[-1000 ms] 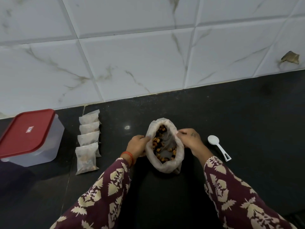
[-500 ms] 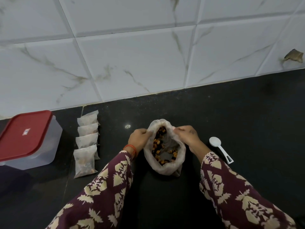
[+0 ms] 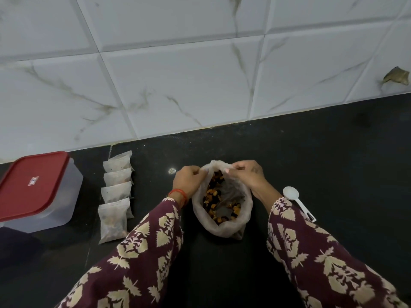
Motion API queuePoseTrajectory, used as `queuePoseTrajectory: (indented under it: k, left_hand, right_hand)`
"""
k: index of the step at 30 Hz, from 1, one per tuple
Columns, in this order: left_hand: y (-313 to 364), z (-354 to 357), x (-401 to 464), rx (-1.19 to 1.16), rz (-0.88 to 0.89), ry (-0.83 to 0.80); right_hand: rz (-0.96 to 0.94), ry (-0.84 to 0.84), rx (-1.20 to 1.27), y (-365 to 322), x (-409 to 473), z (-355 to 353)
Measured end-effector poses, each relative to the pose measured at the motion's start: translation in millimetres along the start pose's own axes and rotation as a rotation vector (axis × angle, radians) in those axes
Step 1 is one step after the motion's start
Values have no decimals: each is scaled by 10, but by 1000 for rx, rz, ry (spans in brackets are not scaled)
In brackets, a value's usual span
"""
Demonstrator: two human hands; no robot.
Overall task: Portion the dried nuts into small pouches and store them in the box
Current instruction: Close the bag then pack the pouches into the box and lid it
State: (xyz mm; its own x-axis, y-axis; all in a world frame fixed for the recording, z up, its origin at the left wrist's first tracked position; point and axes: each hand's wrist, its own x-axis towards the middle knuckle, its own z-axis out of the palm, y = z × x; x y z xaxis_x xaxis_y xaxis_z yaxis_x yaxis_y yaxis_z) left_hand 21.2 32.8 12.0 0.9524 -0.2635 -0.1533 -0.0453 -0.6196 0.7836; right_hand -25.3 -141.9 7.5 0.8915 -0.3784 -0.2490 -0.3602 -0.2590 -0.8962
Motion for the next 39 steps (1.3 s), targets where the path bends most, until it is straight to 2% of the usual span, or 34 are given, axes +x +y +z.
queuePoseTrajectory:
  k: [3,5,7,9,11,12,15,17,19,22,25,27,29,31,33,34,37,39]
  left_hand:
    - [-25,-15,-25,47,132,257]
    - [-48,-17,-31,31,184,305]
    - [-12,-6,-34,9,150,226]
    - [47,-5,6,-122,35,40]
    - [107,-19,20,-172,4,-41]
    - [128,-21,24,-123,48,-4]
    - [163,-9,-16,42,227,262]
    - [195,15,-55,41,259,353]
    - [194,29,-66,6,225,296]
    - [142,-47,-56,-153,64,124]
    - [80,-150,-93,-229,-43,17]
    - [40,-164,-120,-130,0,55]
    - [64,-158,-164,-31,46,186]
    - [114,-130,-199,58,97,325]
    - [156,-99,-232,132,142,380]
    - [163,-98,-242,148,143,367]
    - [109,-172,-264,130,52,192]
    - [52,-240,-341,26,-50,31]
  right_hand:
    - [-66,111,127,-43,3,-31]
    - [-10,61,181,-46,21,-76]
    - [49,-66,190,-61,38,-90]
    - [84,-181,174,-101,42,-81]
    - [24,-192,74,-161,42,-60]
    - [-45,-153,31,-184,47,-41]
    - [-252,19,-17,-254,32,35]
    - [-335,90,-71,-272,12,75]
    - [-324,25,-51,-272,-18,61]
    - [-141,-133,150,-190,-26,-68]
    - [-15,-73,128,-64,-33,-176]
    - [-4,-69,122,-16,-59,-166]
    - [-91,15,80,-26,-104,-110]
    - [-226,175,-39,-62,-152,-33]
    - [-350,265,-159,-71,-186,34]
    - [-359,251,-177,-67,-193,40]
    - [-116,43,-29,-65,-242,-83]
    - [79,-80,104,-29,-316,-220]
